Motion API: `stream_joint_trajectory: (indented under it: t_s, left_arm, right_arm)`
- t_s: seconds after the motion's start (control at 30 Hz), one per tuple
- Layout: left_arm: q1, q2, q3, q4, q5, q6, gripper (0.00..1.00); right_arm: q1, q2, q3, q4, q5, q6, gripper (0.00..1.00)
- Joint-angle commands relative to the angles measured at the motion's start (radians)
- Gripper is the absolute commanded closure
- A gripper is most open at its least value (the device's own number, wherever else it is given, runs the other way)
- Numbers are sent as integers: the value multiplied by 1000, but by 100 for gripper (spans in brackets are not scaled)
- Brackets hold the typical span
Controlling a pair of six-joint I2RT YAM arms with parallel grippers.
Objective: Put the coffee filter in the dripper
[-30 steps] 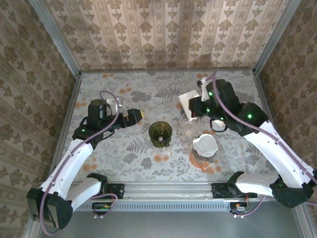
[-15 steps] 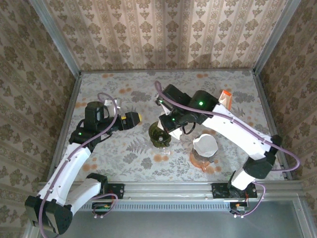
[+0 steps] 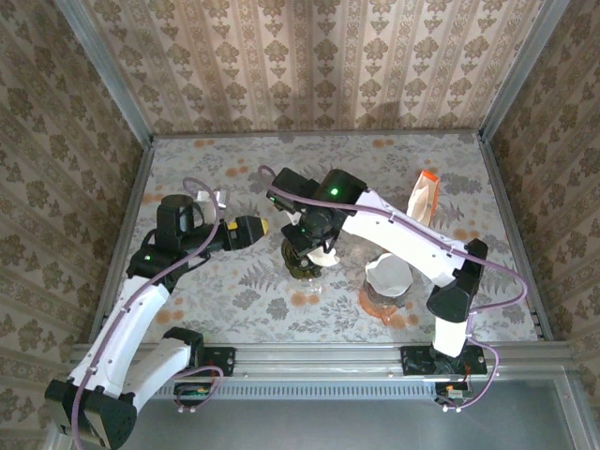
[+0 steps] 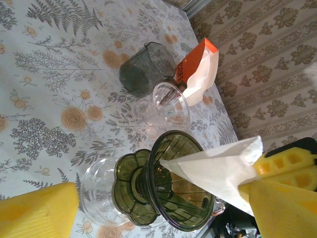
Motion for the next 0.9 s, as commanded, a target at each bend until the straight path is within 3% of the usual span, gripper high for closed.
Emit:
stream_joint_trajectory:
  t_s: [0.0,0.5,0.87]
  left_arm:
    - [10,-17,-8,-7,36,18,9]
    - [16,-10,-17,17,58,-1,9]
    - [18,7,-29,41,85,-21,10]
  right_arm:
    - [6,26,30,-12,1,-22,100]
    - [-10,26,-8,24,-143,-39,100]
    - [-43,55,-65,79,-124,-43,100]
